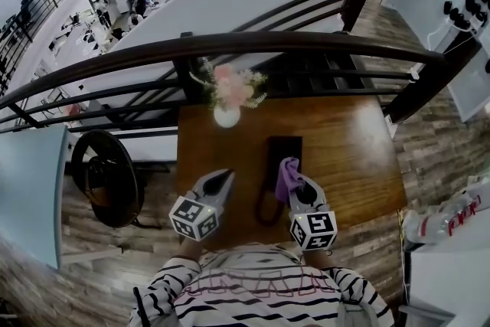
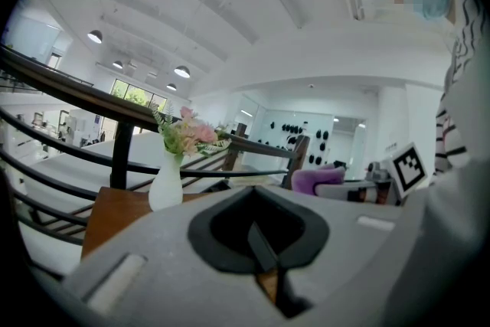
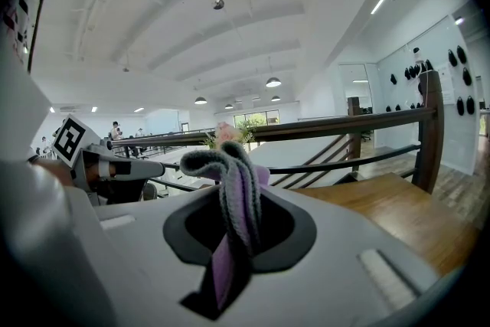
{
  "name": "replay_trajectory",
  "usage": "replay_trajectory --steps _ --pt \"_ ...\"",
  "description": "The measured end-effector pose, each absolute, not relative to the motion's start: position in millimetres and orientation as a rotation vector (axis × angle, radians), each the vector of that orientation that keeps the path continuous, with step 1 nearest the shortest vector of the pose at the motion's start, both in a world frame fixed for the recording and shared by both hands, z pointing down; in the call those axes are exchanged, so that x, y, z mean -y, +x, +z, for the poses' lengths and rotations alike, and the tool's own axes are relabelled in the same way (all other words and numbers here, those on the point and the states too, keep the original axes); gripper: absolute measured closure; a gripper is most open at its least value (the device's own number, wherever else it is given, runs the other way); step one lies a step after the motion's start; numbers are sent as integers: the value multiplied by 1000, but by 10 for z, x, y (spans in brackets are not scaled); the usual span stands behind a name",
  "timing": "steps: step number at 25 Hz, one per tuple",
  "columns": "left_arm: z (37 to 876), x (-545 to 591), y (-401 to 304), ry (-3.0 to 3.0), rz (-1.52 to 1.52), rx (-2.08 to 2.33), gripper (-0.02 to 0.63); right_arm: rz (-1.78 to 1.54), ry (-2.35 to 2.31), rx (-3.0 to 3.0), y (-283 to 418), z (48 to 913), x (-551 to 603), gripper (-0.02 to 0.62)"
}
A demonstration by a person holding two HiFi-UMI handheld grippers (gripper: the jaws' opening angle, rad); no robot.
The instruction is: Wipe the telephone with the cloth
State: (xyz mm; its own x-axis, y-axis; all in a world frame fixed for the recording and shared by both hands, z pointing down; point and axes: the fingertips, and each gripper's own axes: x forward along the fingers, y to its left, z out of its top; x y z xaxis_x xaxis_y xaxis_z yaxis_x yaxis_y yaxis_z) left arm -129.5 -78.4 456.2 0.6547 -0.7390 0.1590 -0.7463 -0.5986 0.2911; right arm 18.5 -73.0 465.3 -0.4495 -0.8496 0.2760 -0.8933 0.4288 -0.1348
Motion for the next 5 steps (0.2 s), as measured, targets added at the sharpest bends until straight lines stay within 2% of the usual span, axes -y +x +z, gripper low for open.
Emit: replay_trajectory --steps 5 --pt "4534 823 -1296 2542 33 1182 606 394 1544 2512 177 4627 771 543"
